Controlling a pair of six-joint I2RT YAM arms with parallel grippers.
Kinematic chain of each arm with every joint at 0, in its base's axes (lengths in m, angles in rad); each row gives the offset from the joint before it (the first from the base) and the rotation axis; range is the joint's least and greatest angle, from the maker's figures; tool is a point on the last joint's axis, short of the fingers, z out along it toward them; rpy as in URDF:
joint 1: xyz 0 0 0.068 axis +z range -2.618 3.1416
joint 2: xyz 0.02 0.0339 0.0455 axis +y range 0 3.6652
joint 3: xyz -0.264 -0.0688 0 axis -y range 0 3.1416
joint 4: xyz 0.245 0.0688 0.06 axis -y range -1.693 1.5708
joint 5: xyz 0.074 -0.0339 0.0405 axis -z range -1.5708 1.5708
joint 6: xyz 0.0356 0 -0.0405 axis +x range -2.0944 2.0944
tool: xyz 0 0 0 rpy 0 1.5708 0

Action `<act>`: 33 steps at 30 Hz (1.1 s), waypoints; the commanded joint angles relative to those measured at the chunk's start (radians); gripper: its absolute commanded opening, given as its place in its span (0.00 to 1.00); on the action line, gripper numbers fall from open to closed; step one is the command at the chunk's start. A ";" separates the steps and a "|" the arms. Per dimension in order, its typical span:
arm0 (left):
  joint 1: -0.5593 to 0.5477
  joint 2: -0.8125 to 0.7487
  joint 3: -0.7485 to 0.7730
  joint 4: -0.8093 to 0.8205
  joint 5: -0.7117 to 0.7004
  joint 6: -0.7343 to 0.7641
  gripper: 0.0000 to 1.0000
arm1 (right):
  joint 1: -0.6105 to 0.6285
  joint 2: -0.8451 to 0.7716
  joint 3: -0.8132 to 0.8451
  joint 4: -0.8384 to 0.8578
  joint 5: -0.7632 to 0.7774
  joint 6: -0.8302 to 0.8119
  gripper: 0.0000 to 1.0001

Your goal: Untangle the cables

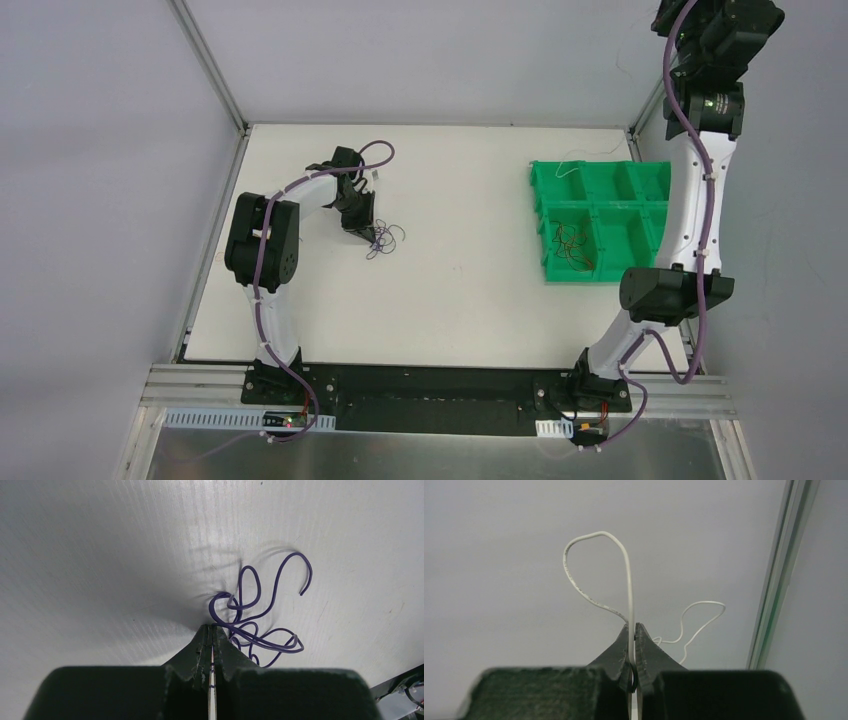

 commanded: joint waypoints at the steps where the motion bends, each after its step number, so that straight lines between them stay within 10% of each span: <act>1: 0.000 0.053 -0.016 -0.028 -0.031 0.020 0.00 | -0.006 -0.018 -0.011 0.060 -0.017 0.011 0.00; 22: 0.012 0.058 -0.016 -0.033 -0.019 0.015 0.00 | -0.003 -0.080 -0.516 0.046 -0.126 0.036 0.00; 33: 0.013 0.056 -0.020 -0.033 -0.015 0.017 0.00 | -0.006 0.105 -0.520 -0.044 -0.284 0.189 0.00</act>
